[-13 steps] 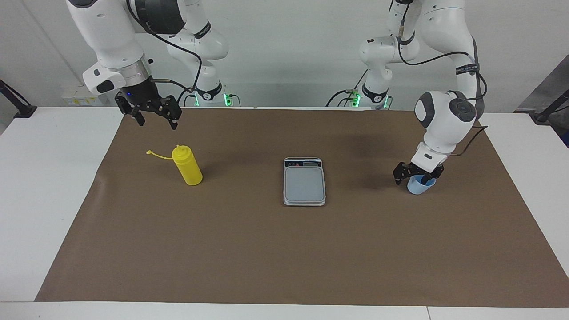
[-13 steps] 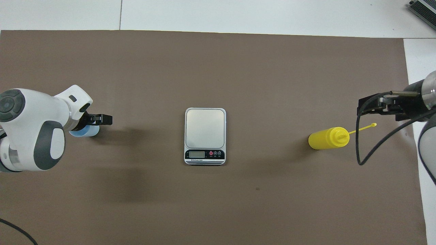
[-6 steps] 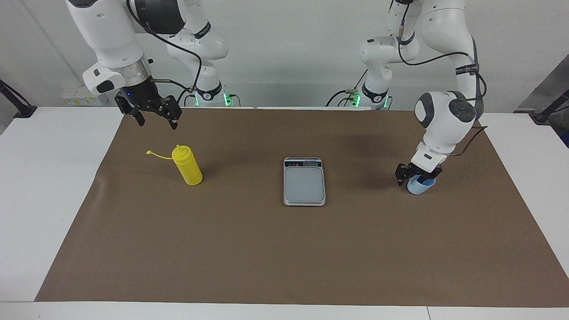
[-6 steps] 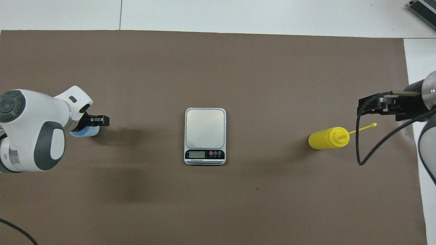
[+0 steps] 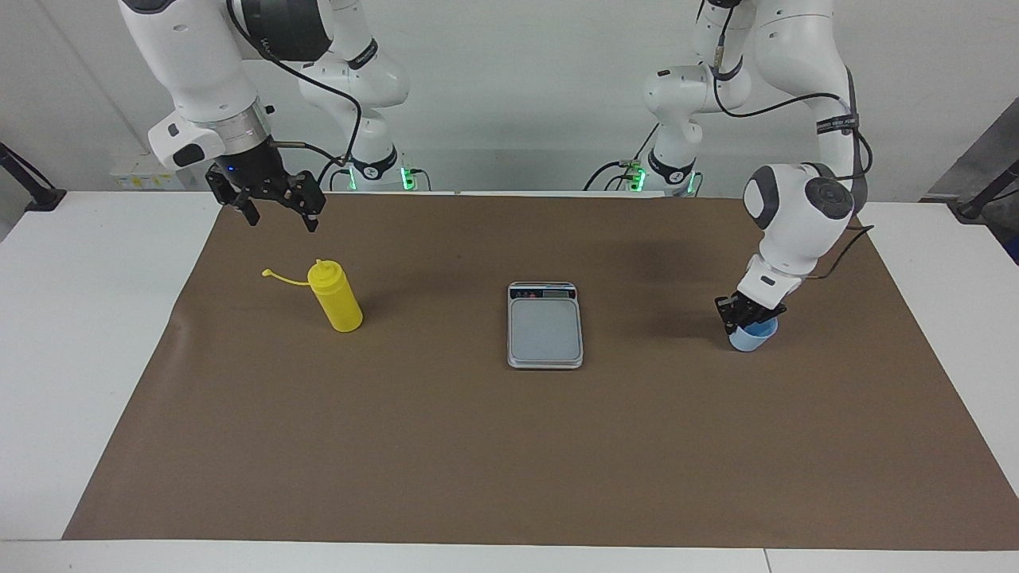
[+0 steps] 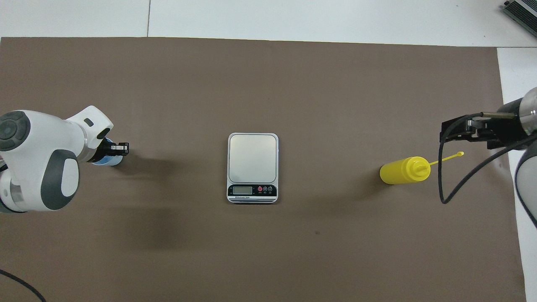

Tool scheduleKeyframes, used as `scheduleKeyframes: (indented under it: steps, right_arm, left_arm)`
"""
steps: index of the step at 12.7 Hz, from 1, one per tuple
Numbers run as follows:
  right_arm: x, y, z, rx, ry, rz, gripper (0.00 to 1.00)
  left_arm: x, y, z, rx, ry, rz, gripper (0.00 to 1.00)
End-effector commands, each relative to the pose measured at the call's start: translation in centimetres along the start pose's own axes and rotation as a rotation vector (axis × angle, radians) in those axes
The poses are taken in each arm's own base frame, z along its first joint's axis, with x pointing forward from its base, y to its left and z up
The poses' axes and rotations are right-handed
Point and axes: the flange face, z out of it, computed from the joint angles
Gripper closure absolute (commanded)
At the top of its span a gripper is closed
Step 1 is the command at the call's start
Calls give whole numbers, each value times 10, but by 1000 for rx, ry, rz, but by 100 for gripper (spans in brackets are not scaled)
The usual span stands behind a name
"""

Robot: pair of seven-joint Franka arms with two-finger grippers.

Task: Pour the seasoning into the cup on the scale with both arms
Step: 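Lift the blue cup with the left gripper and carry it toward the scale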

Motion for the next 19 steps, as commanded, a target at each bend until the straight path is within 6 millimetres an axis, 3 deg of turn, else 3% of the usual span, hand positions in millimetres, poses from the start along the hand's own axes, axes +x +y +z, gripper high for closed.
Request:
scheduleKeyframes:
  steps: [1,5,8,11,16,19]
  right_arm:
    - [-5,3,0,25,3,-18,0]
    - [-5,3,0,25,3,-18,0]
    - [-5,3,0,25,3,-18,0]
    - [-5,3,0,25,3,-18,0]
    - [-5,3,0,25,3,-18,0]
    - [-5,3,0,25,3,-18,0]
  left_arm:
    - [-2,-2,0,-11,12,-6,100]
    - [8,5,-10,-14,24,0,100]
    - [21,32,-25,-21,25,18,100]
    - [33,83,-41,-21,8,-81,100]
    - [37,186,-69,-30,33,-157,100]
    - [41,243,-105,24,-18,-154,100]
